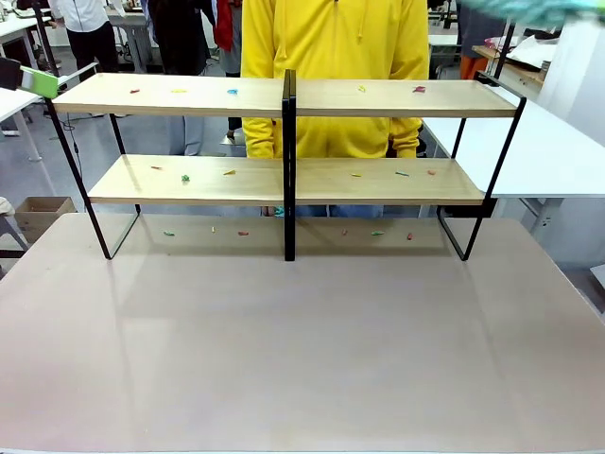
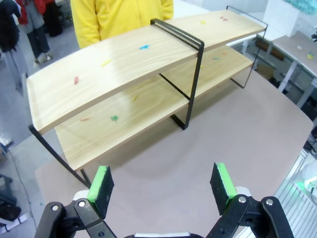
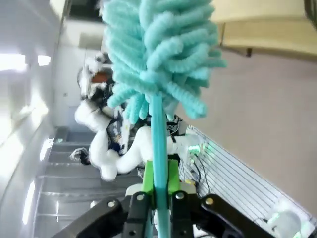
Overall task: Clean the shelves.
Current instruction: Pick up the Duster when the human hands it over, then clean a randomly selected level of the Shelf with the Duster.
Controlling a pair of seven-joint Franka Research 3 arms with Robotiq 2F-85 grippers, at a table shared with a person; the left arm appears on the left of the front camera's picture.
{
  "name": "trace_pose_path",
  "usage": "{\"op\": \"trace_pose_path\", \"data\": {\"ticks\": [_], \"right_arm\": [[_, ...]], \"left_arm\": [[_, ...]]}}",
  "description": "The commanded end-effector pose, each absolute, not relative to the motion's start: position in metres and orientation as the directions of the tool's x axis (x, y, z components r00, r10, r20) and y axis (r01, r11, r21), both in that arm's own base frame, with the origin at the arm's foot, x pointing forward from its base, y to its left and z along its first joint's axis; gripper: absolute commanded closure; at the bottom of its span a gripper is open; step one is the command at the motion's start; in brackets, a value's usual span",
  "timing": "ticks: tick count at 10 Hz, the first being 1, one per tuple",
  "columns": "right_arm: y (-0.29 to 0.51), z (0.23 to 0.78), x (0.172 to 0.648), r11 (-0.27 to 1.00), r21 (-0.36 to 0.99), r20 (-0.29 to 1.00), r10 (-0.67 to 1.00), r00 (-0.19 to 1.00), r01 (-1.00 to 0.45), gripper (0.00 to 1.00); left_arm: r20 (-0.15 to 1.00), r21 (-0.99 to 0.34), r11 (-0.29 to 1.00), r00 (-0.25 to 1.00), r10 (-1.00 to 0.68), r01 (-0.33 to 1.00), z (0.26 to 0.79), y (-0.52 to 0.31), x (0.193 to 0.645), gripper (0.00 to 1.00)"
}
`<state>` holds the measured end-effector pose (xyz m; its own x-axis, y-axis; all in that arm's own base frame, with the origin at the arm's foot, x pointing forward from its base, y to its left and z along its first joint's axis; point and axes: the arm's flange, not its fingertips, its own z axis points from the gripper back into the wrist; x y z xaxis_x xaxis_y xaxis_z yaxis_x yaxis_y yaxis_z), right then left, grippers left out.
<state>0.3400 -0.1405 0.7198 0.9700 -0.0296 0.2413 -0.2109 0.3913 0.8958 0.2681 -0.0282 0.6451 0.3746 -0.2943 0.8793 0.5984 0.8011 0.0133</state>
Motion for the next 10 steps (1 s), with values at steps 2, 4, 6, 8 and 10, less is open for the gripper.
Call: {"op": "trace_pose_path", "data": {"ticks": [2, 4, 6, 8, 10], "right_arm": [[-0.141, 0.72, 0.34, 0.391, 0.896, 0.241, -0.03, 0.97, -0.211, 0.91], [-0.141, 0.72, 0.34, 0.391, 0.896, 0.241, -0.03, 0.97, -0.211, 0.91], [-0.141, 0.72, 0.34, 0.391, 0.896, 0.241, -0.03, 0.97, -0.211, 0.91], [-0.141, 0.72, 0.34, 0.391, 0.896, 0.241, -0.03, 0.97, -0.211, 0.91], [-0.141, 0.72, 0.34, 0.391, 0.896, 0.241, -0.03, 0.97, -0.211, 0.91]], "left_arm": [[0.88, 0.012, 0.794, 0.37, -0.297, 0.607, 0.644, -0.028, 0.269, 0.0], [0.88, 0.012, 0.794, 0.37, -0.297, 0.607, 0.644, -0.028, 0.269, 0.0], [0.88, 0.012, 0.794, 0.37, -0.297, 0.607, 0.644, -0.028, 0.269, 0.0], [0.88, 0.012, 0.794, 0.37, -0.297, 0.607, 0.644, -0.028, 0.269, 0.0], [0.88, 0.012, 0.794, 0.37, -0.297, 0.607, 0.644, -0.028, 0.269, 0.0]]}}
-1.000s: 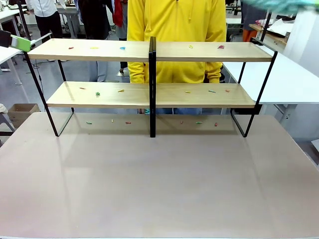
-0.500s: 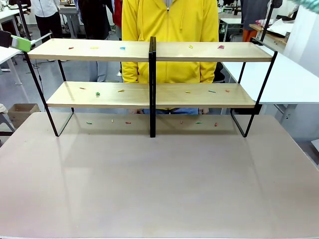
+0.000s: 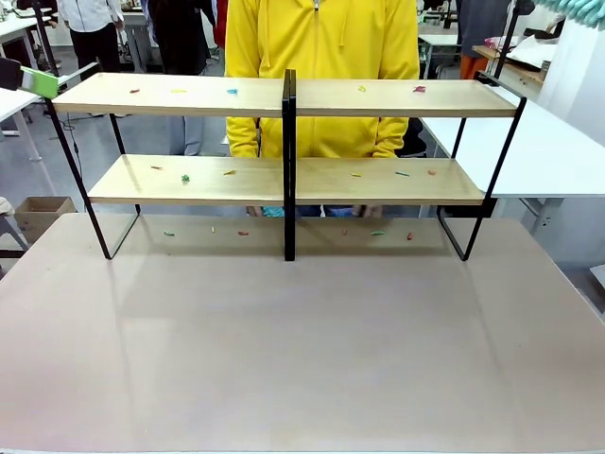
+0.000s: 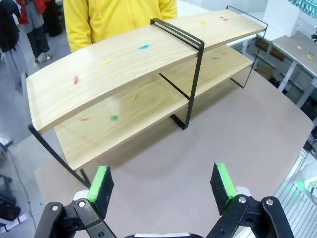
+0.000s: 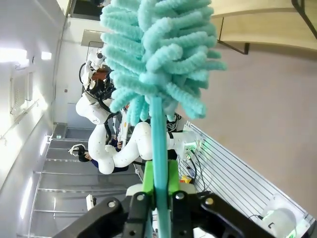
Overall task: Clean the shelves.
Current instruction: Clean a randomly selected level of the Shelf with the Duster.
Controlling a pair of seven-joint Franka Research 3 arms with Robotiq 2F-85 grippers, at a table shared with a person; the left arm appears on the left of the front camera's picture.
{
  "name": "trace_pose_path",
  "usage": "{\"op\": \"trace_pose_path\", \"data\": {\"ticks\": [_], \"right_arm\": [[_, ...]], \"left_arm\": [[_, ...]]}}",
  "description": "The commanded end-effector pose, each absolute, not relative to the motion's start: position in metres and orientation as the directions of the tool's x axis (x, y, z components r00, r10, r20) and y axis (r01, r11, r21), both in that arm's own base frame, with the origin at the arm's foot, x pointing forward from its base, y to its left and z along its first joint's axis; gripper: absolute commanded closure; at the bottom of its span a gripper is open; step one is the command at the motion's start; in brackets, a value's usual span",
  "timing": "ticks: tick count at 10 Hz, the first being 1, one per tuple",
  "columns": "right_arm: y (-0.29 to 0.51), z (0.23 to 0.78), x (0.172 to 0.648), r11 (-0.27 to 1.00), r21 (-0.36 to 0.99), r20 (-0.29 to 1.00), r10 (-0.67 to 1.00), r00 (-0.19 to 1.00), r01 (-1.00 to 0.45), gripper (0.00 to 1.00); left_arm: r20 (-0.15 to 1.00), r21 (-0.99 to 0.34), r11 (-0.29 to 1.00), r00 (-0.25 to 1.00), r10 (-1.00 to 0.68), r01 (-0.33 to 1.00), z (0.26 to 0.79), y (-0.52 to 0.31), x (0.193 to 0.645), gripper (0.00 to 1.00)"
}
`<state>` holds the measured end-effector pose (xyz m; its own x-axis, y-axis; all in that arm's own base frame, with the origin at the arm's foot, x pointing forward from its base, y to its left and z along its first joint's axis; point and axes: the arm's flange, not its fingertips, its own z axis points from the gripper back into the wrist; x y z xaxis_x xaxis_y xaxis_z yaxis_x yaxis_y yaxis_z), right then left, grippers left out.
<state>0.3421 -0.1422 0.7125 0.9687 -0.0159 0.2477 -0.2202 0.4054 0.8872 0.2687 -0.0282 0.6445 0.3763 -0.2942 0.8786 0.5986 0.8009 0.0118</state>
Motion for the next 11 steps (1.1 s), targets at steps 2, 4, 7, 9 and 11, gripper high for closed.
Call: {"op": "trace_pose_path", "data": {"ticks": [2, 4, 7, 9, 11], "right_arm": [[-0.141, 0.72, 0.34, 0.391, 0.896, 0.241, -0.03, 0.97, -0.211, 0.91], [-0.141, 0.72, 0.34, 0.391, 0.896, 0.241, -0.03, 0.97, -0.211, 0.91], [-0.142, 0.713, 0.342, 0.406, 0.887, 0.248, -0.016, 0.969, -0.22, 0.88], [-0.07, 0.746, 0.383, 0.503, 0.819, 0.25, 0.119, 0.961, -0.276, 0.88], [0.034, 0.782, 0.432, 0.695, 0.694, 0.123, 0.145, 0.982, -0.189, 0.88]], "left_arm": [[0.88, 0.012, 0.794, 0.37, -0.297, 0.607, 0.644, -0.028, 0.269, 0.0], [0.88, 0.012, 0.794, 0.37, -0.297, 0.607, 0.644, -0.028, 0.269, 0.0], [0.88, 0.012, 0.794, 0.37, -0.297, 0.607, 0.644, -0.028, 0.269, 0.0], [0.88, 0.012, 0.794, 0.37, -0.297, 0.607, 0.644, -0.028, 0.269, 0.0], [0.88, 0.012, 0.794, 0.37, -0.297, 0.607, 0.644, -0.028, 0.269, 0.0]]}}
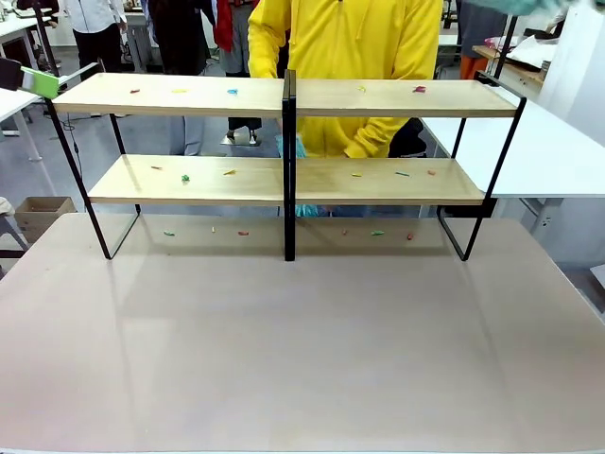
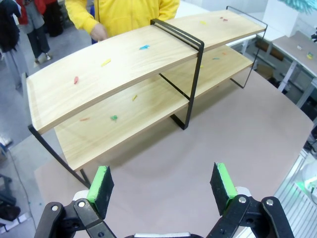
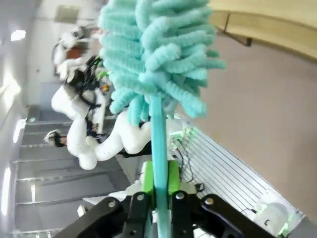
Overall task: Clean the shelves.
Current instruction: Clean a randomly selected level of the Shelf with the Duster.
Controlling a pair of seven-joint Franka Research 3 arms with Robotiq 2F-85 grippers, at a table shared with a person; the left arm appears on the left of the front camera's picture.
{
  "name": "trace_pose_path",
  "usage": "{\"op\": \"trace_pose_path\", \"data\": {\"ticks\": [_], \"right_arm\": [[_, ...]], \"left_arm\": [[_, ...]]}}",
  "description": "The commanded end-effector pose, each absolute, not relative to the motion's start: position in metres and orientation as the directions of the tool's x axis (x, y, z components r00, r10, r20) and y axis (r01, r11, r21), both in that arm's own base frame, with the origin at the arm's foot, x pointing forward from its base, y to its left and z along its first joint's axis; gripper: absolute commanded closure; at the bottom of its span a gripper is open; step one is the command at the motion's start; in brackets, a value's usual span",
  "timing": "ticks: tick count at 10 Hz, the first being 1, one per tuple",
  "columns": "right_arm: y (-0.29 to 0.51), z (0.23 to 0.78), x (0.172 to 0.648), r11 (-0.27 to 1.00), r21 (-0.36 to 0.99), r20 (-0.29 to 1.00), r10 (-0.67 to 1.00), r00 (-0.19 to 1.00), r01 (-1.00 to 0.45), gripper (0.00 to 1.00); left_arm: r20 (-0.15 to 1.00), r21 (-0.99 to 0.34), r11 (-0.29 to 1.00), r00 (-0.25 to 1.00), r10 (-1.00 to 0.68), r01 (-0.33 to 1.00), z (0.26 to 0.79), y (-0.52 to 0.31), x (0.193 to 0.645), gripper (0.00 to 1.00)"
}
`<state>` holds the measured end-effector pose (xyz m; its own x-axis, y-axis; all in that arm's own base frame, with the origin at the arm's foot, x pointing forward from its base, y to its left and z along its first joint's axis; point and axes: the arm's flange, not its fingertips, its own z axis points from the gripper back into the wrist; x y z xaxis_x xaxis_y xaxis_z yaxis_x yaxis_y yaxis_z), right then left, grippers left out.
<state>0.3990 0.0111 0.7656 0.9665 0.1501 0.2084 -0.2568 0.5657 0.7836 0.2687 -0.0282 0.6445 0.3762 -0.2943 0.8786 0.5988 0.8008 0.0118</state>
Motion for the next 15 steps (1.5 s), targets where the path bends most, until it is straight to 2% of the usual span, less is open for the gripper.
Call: {"op": "trace_pose_path", "data": {"ticks": [1, 5, 9, 11, 12, 13, 14, 15], "right_arm": [[0.081, 0.775, 0.444, 0.746, 0.644, 0.082, 0.152, 0.985, -0.169, 0.88], [0.158, 0.737, 0.451, 0.878, 0.458, 0.049, 0.135, 0.99, -0.142, 0.88], [0.163, 0.709, 0.458, 0.885, 0.447, -0.035, 0.165, 0.986, -0.132, 0.88], [0.151, 0.71, 0.459, 0.895, 0.436, -0.02, 0.113, 0.993, -0.094, 0.88], [0.123, 0.718, 0.457, 0.91, 0.414, 0.014, 0.031, 0.999, -0.034, 0.88], [0.081, 0.742, 0.436, 0.772, 0.622, 0.04, 0.139, 0.99, -0.133, 0.88], [0.035, 0.771, 0.4, 0.52, 0.808, 0.084, 0.366, 0.927, -0.279, 0.88], [-0.016, 0.795, 0.358, 0.325, 0.875, 0.189, 0.454, 0.871, -0.36, 0.88]], "left_arm": [[0.88, 0.012, 0.794, 0.37, -0.297, 0.607, 0.644, -0.028, 0.269, 0.0], [0.88, 0.012, 0.794, 0.37, -0.297, 0.607, 0.644, -0.028, 0.269, 0.0], [0.88, 0.012, 0.794, 0.37, -0.297, 0.607, 0.644, -0.028, 0.269, 0.0], [0.88, 0.012, 0.794, 0.37, -0.297, 0.607, 0.644, -0.028, 0.269, 0.0], [0.88, 0.012, 0.794, 0.37, -0.297, 0.607, 0.644, -0.028, 0.269, 0.0], [0.88, 0.012, 0.794, 0.37, -0.297, 0.607, 0.644, -0.028, 0.269, 0.0], [0.88, 0.012, 0.794, 0.37, -0.297, 0.607, 0.644, -0.028, 0.269, 0.0], [0.88, 0.012, 0.794, 0.37, -0.297, 0.607, 0.644, -0.028, 0.269, 0.0]]}}
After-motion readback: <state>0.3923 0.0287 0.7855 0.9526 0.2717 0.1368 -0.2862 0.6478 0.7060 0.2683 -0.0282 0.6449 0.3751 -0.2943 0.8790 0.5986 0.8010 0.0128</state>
